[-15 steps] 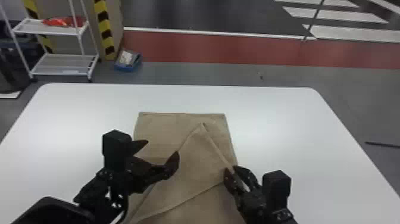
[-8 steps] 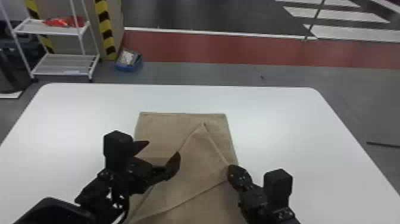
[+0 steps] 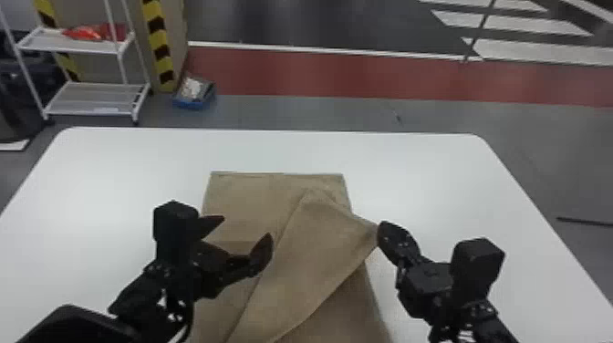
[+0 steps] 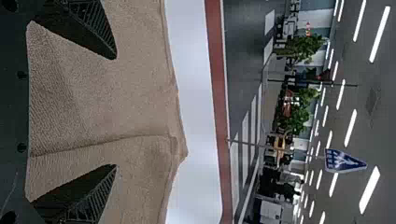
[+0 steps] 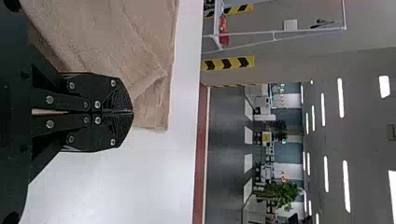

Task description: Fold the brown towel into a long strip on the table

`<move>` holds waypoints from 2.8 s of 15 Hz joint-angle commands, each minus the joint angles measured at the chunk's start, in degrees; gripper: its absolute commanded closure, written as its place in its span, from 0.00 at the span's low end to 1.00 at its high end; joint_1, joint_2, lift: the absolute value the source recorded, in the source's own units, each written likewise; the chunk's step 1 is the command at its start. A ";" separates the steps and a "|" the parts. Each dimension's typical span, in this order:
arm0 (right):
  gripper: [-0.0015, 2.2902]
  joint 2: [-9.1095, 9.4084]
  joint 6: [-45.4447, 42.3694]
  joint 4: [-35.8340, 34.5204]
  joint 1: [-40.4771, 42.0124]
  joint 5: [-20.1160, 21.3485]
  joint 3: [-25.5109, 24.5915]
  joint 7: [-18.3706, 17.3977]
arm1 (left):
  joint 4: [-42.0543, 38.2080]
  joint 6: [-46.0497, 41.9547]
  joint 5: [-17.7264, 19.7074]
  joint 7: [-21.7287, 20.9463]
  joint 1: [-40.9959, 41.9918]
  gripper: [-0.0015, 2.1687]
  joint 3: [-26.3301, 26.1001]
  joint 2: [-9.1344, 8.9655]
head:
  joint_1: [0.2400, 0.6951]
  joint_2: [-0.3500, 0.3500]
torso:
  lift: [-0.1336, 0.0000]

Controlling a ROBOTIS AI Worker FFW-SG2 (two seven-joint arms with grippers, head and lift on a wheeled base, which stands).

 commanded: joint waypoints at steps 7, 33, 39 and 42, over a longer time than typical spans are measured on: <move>0.58 -0.20 11.80 2.23 -8.32 -11.21 -34.61 6.45 | -0.08 -0.15 0.00 0.00 -0.25 0.02 1.13 0.60 | 1.00 0.00 | 0.08; 0.58 2.34 12.32 6.80 -10.34 -8.93 -37.25 8.03 | 25.76 -8.94 -2.11 0.88 -15.55 0.26 -1.42 -1.95 | 1.00 0.00 | 0.08; 0.58 2.26 11.44 7.24 -10.60 -8.84 -37.25 8.12 | 26.11 -7.36 -2.20 -0.09 -15.55 0.28 -1.25 -1.60 | 1.00 0.00 | 0.08; 0.58 2.26 11.27 7.24 -10.69 -8.84 -37.25 8.12 | 26.11 -6.48 -2.11 -0.18 -15.55 0.57 -1.25 -1.68 | 1.00 0.00 | 0.08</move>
